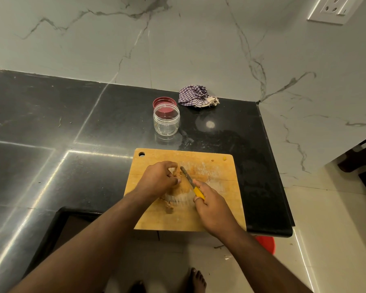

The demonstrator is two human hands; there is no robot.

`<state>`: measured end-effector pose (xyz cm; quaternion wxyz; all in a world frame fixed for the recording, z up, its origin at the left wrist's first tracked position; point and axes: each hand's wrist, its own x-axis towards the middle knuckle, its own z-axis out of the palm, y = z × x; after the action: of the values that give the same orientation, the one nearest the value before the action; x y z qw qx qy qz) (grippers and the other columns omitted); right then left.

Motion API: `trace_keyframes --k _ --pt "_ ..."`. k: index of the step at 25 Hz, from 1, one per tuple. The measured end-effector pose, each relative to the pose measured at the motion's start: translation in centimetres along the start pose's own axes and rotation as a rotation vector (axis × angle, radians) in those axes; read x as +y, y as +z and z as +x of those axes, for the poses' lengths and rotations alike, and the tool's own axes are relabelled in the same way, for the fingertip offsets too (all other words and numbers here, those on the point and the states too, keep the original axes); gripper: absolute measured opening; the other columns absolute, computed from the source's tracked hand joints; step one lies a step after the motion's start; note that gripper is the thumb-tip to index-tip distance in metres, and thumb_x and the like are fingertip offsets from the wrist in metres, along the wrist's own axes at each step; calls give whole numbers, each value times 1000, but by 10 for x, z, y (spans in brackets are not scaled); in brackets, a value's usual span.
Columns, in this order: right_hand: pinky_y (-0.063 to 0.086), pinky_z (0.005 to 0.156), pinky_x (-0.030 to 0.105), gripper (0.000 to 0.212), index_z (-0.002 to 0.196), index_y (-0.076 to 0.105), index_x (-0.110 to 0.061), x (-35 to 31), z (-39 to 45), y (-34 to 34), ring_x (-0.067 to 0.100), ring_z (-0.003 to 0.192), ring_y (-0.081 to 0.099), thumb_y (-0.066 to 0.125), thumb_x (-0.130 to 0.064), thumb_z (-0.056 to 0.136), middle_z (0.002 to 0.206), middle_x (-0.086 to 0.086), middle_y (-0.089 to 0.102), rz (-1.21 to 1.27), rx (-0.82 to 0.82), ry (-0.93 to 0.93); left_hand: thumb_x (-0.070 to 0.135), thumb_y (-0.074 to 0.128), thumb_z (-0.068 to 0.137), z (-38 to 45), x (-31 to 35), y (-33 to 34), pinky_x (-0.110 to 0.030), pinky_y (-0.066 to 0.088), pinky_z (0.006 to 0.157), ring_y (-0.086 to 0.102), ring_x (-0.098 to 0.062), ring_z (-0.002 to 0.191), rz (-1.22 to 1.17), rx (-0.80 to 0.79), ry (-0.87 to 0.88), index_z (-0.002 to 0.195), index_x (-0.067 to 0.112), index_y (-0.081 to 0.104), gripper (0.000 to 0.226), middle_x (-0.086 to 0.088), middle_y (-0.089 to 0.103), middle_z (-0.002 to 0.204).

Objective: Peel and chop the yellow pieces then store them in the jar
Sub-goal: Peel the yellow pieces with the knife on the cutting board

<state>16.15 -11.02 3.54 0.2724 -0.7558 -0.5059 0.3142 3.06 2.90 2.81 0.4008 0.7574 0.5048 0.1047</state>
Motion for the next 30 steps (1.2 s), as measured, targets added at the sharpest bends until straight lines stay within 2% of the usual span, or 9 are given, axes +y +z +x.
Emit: trace_keyframes --k 3,8,12,15,17,20,23,30 --pt "29 101 16 50 150 35 -28 -5 -2 1 10 132 41 44 -19 102 149 -4 44 -48 -10 -16 27 77 85 0 2 3 -17 42 55 63 -7 76 -2 15 -9 138 24 55 58 6 68 85" --pt "28 102 16 51 153 29 -26 -16 -7 0 9 133 39 40 -20 103 150 -4 40 -104 -13 -52 27 79 83 2 -3 5 -22 49 62 64 -11 80 -12 37 -15 137 22 57 58 5 67 87" --pt "34 103 21 52 154 26 -25 -23 -11 3 10 129 42 38 -22 104 148 -3 41 -135 -31 -51 26 80 83 3 -5 6 -24 52 66 64 -9 80 -4 50 -2 136 22 58 58 6 67 86" --pt "41 96 25 54 154 22 -28 -28 -11 5 11 118 47 36 -21 103 142 -2 44 -204 -45 -48 26 79 83 4 -5 6 -27 56 70 64 -9 81 1 53 3 135 21 58 57 7 67 87" --pt "45 91 27 55 154 20 -29 -34 -6 6 13 113 49 35 -19 102 139 -1 44 -239 -62 -39 24 78 84 3 -5 6 -24 54 67 64 -8 81 9 52 7 135 21 58 56 7 67 87" --pt "45 93 29 56 154 22 -28 -41 -2 8 15 116 50 35 -17 101 141 1 44 -245 -92 -28 22 77 85 3 -5 5 -16 44 59 63 -7 79 3 48 7 135 19 58 53 6 68 87" --pt "43 97 28 55 153 24 -27 -40 -5 6 15 122 48 35 -16 101 144 1 44 -229 -108 -28 23 78 84 3 -6 5 -16 46 61 64 -7 79 -1 55 -1 133 19 60 53 6 69 86" --pt "44 77 27 61 155 15 -27 -32 -36 -5 15 98 53 38 -15 100 128 0 45 -403 -131 -39 25 79 83 3 -8 6 -19 49 60 64 -7 79 -13 62 -17 132 21 60 52 7 67 87"
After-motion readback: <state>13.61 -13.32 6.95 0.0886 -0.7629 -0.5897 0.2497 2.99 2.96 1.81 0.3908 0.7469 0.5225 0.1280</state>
